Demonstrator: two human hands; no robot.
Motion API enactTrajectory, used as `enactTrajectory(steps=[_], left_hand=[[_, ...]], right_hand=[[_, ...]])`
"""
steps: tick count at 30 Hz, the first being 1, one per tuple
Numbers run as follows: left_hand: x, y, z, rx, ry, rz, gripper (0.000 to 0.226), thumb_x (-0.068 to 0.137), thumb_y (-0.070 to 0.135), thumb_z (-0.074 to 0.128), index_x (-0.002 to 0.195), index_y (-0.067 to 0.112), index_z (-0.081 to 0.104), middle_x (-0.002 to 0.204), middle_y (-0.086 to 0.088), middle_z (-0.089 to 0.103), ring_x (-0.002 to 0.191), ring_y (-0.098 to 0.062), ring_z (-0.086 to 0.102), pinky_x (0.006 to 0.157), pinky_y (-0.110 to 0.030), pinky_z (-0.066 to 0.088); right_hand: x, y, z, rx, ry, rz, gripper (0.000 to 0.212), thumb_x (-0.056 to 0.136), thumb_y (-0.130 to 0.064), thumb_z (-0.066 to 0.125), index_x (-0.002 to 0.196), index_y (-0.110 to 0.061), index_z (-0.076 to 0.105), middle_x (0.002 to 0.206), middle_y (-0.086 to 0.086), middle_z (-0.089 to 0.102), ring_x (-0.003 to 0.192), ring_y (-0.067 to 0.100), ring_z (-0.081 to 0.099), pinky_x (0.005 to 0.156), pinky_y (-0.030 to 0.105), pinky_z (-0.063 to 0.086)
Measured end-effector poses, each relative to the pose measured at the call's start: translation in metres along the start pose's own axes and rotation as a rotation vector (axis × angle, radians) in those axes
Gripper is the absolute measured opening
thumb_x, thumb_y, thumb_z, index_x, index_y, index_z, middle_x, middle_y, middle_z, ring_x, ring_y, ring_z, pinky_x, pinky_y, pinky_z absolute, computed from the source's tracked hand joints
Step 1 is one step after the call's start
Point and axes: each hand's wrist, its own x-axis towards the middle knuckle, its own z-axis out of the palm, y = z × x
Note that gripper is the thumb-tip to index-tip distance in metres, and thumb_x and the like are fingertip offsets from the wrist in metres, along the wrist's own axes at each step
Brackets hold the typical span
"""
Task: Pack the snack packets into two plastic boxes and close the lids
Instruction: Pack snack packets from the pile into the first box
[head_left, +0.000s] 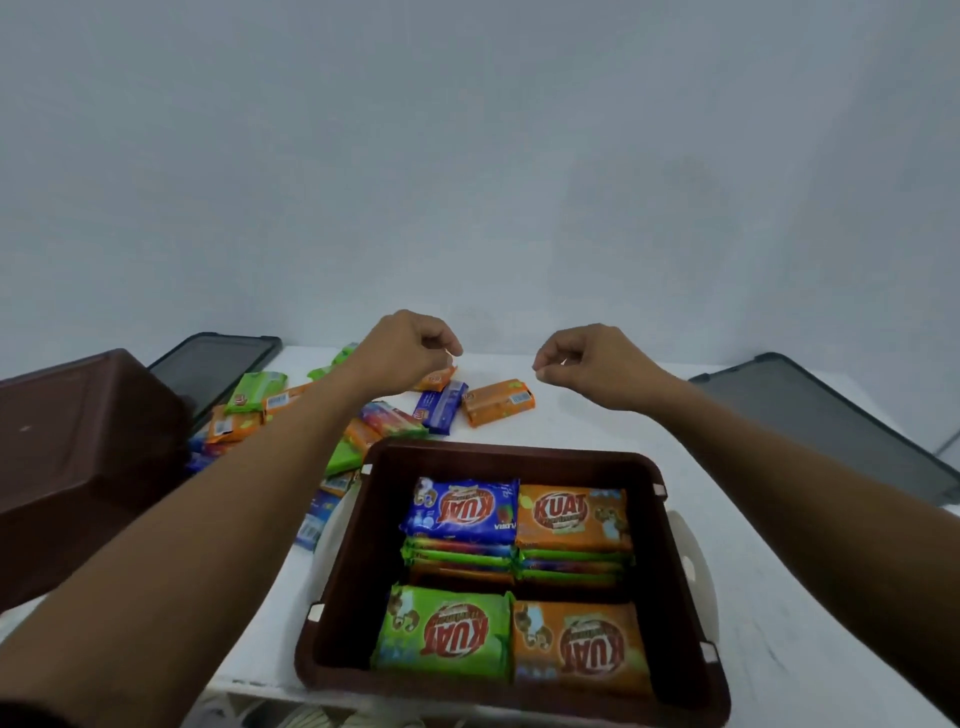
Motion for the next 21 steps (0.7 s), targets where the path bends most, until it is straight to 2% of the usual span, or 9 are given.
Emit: enactTrajectory(steps=[4, 9, 13, 15, 17, 19, 21], left_hand=[[0.028, -0.012, 0.001, 0.041, 0.013, -0.06, 0.013, 0.087, 0.008, 0.07, 0.094, 0.015, 0.079, 0.094, -0.001, 0.075, 0.091, -0.015, 0.067, 0.07, -0.016, 0.047], [0.054, -0.028, 0.004, 0.045, -0.005, -0.11, 0.013, 0.089, 0.01, 0.07, 0.089, 0.02, 0.077, 0.089, 0.0, 0.074, 0.087, -0.02, 0.069, 0.066, -0.02, 0.048], [0.068, -0.044, 0.013, 0.098, -0.061, -0.146, 0.02, 0.09, 0.005, 0.064, 0.09, 0.022, 0.075, 0.09, 0.003, 0.071, 0.09, -0.021, 0.068, 0.065, -0.018, 0.046], [0.074, -0.055, 0.02, 0.186, -0.123, -0.161, 0.023, 0.091, 0.004, 0.061, 0.101, 0.02, 0.074, 0.1, 0.002, 0.071, 0.099, -0.02, 0.066, 0.074, -0.021, 0.046], [0.079, -0.066, 0.026, 0.291, -0.2, -0.198, 0.033, 0.091, 0.006, 0.061, 0.121, 0.018, 0.068, 0.121, -0.002, 0.068, 0.112, -0.021, 0.062, 0.086, -0.027, 0.048], [0.083, -0.076, 0.032, 0.39, -0.283, -0.245, 0.048, 0.094, 0.014, 0.064, 0.141, 0.019, 0.053, 0.143, -0.004, 0.057, 0.127, -0.024, 0.054, 0.1, -0.033, 0.046], [0.086, -0.085, 0.038, 0.441, -0.359, -0.282, 0.064, 0.096, 0.008, 0.058, 0.155, 0.021, 0.036, 0.158, -0.007, 0.041, 0.142, -0.029, 0.04, 0.112, -0.04, 0.039]], right_hand=[[0.036, 0.013, 0.011, -0.075, -0.11, -0.014, 0.008, 0.091, -0.021, 0.069, 0.097, -0.021, 0.075, 0.09, -0.015, 0.067, 0.084, 0.0, 0.06, 0.069, 0.016, 0.042], [0.07, 0.029, 0.023, -0.133, -0.206, -0.024, 0.011, 0.09, -0.019, 0.069, 0.099, -0.019, 0.076, 0.092, -0.012, 0.067, 0.081, 0.001, 0.06, 0.069, 0.018, 0.042], [0.089, 0.036, 0.034, -0.208, -0.265, -0.023, 0.017, 0.09, -0.019, 0.066, 0.104, -0.021, 0.077, 0.103, -0.008, 0.071, 0.09, 0.008, 0.064, 0.071, 0.019, 0.045], [0.095, 0.038, 0.042, -0.283, -0.313, -0.034, 0.023, 0.091, -0.021, 0.066, 0.113, -0.023, 0.074, 0.117, -0.006, 0.071, 0.099, 0.01, 0.063, 0.078, 0.023, 0.048], [0.099, 0.038, 0.05, -0.379, -0.378, -0.035, 0.035, 0.093, -0.019, 0.063, 0.127, -0.026, 0.067, 0.135, -0.005, 0.063, 0.116, 0.014, 0.058, 0.092, 0.029, 0.048], [0.102, 0.037, 0.058, -0.459, -0.454, -0.038, 0.048, 0.095, -0.016, 0.059, 0.142, -0.028, 0.054, 0.149, -0.003, 0.052, 0.132, 0.019, 0.048, 0.106, 0.035, 0.041], [0.103, 0.036, 0.067, -0.508, -0.535, -0.06, 0.058, 0.097, -0.021, 0.058, 0.152, -0.026, 0.04, 0.157, 0.0, 0.041, 0.143, 0.022, 0.038, 0.115, 0.038, 0.032]])
